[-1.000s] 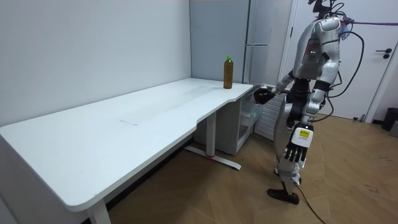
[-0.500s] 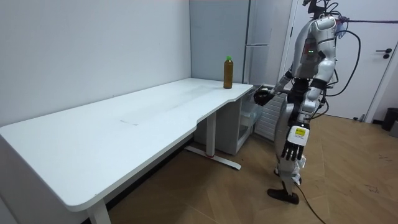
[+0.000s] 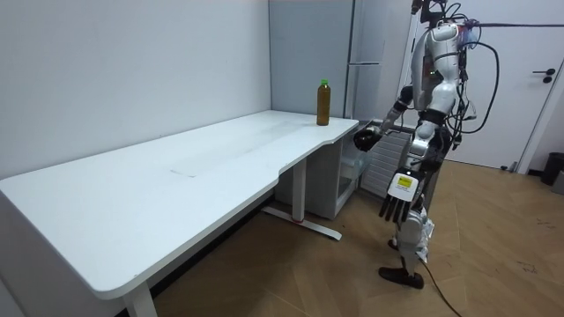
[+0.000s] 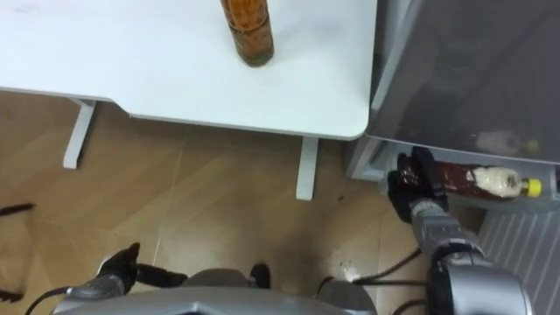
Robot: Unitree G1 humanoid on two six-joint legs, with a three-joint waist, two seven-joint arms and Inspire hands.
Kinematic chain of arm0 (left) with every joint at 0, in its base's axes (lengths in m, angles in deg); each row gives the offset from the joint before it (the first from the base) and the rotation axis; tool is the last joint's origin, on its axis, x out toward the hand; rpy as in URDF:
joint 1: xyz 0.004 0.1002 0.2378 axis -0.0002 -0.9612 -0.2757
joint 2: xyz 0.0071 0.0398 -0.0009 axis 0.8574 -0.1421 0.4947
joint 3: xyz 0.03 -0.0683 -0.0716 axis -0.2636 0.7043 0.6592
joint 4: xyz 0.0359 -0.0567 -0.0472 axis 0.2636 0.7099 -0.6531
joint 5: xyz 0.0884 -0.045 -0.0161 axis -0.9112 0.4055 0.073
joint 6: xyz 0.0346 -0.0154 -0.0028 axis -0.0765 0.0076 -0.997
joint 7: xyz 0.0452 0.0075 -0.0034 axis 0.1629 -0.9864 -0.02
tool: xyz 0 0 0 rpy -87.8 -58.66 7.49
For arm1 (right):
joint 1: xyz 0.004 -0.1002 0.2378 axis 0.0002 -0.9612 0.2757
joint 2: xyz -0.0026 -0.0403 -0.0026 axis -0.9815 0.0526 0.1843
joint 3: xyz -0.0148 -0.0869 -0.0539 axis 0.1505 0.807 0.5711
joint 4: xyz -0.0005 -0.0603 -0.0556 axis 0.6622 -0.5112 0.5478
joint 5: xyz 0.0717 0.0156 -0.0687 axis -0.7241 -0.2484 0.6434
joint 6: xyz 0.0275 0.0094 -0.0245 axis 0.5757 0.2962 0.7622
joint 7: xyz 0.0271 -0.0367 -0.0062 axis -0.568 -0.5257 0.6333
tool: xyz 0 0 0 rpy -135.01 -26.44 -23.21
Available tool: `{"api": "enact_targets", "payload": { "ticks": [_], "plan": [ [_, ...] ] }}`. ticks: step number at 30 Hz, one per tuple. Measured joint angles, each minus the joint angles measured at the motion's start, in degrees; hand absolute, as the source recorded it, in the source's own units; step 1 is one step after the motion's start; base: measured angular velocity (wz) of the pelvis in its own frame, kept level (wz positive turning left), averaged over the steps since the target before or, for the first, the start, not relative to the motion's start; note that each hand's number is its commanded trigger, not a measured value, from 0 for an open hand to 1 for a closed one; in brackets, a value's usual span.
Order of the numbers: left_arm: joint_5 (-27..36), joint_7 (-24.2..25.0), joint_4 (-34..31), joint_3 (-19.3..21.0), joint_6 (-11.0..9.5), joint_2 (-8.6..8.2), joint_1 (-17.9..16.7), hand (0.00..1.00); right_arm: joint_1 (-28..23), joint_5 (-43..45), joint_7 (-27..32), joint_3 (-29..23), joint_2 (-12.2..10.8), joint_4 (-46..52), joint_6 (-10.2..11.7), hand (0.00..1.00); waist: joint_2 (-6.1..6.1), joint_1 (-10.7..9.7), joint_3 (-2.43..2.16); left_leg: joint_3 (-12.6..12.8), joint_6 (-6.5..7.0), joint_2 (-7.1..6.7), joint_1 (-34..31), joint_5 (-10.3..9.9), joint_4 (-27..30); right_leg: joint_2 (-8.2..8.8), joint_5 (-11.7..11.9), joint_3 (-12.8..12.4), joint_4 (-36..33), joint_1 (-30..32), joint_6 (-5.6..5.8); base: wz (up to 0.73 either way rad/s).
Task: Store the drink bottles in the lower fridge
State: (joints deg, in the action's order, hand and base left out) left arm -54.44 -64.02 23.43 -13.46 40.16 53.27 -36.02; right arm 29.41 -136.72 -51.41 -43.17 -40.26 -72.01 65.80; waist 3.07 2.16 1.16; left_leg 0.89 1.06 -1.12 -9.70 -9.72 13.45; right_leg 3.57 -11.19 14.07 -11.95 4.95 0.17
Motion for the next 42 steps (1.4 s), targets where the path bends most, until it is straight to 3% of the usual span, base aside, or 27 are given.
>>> {"api": "enact_targets", "payload": {
  "ticks": [5, 12, 24, 25, 26, 27, 42],
  "plan": [
    [0.0, 0.3, 2.3, -0.5, -0.3, 0.04, 2.5, 0.0, 2.9, 1.5, 0.3, -0.1, 1.4, -3.1, -0.1, 1.0, -0.04, 0.0, 0.11, 0.0, 0.14, -0.14, -1.6, 0.3, 0.0, 0.22, 0.1, 0.0, -0.5, 1.8, 0.01, 0.0],
    [0.0, 1.2, 4.7, -2.6, -0.5, 0.44, 6.3, 0.0, 4.2, 2.5, 0.3, 0.6, 3.2, -3.3, -0.6, 1.0, -0.97, 1.5, 0.78, 0.4, 0.23, -0.1, -3.6, 0.7, 0.0, 0.44, 0.1, 0.0, -1.4, 4.4, -0.02, -0.02],
    [0.0, 2.9, 6.4, -3.0, -0.9, 0.89, 8.9, 0.0, 7.8, 5.1, 1.7, 0.6, 4.7, -5.1, -1.8, 1.0, -1.37, 1.4, 1.02, 0.5, 0.32, -0.22, -5.8, 1.3, 0.0, 0.8, 0.1, 0.0, -3.0, 7.4, -0.03, -0.01],
    [0.0, 2.9, 6.4, -3.3, -0.9, 1.02, 8.9, 0.0, 8.0, 5.1, 2.0, 0.6, 4.7, -5.1, -1.8, 0.64, -1.38, 1.4, 1.02, 0.5, 0.33, -0.23, -6.0, 1.3, 0.0, 0.82, 0.1, 0.0, -3.1, 7.5, -0.03, -0.04],
    [0.0, 2.8, 6.4, -3.9, -0.9, 1.34, 9.0, 0.0, 8.6, 5.1, 2.5, 0.6, 4.7, -5.1, -1.8, 0.04, -1.41, 1.4, 1.05, 0.6, 0.37, -0.25, -6.4, 1.5, 0.1, 0.94, 0.1, -0.1, -3.7, 8.3, -0.03, 0.0],
    [0.0, 2.8, 6.4, -3.9, -1.0, 1.55, 9.1, 0.0, 8.9, 5.0, 2.7, 0.6, 4.8, -5.1, -1.8, 0.0, -1.45, 1.3, 1.07, 0.6, 0.45, -0.38, -6.8, 1.7, 0.1, 1.09, 0.1, -0.1, -4.0, 8.8, -0.03, 0.0],
    [0.0, -0.6, 8.4, -6.7, -1.4, 2.18, 10.3, 0.0, 11.1, 2.7, 7.1, 0.6, 6.5, -5.3, -1.7, 0.0, -1.98, 1.9, 1.42, 0.6, 0.98, -0.69, -9.5, 3.1, 0.3, 2.13, 0.1, 0.3, -6.1, 12.0, 0.02, 0.01]
  ]
}}
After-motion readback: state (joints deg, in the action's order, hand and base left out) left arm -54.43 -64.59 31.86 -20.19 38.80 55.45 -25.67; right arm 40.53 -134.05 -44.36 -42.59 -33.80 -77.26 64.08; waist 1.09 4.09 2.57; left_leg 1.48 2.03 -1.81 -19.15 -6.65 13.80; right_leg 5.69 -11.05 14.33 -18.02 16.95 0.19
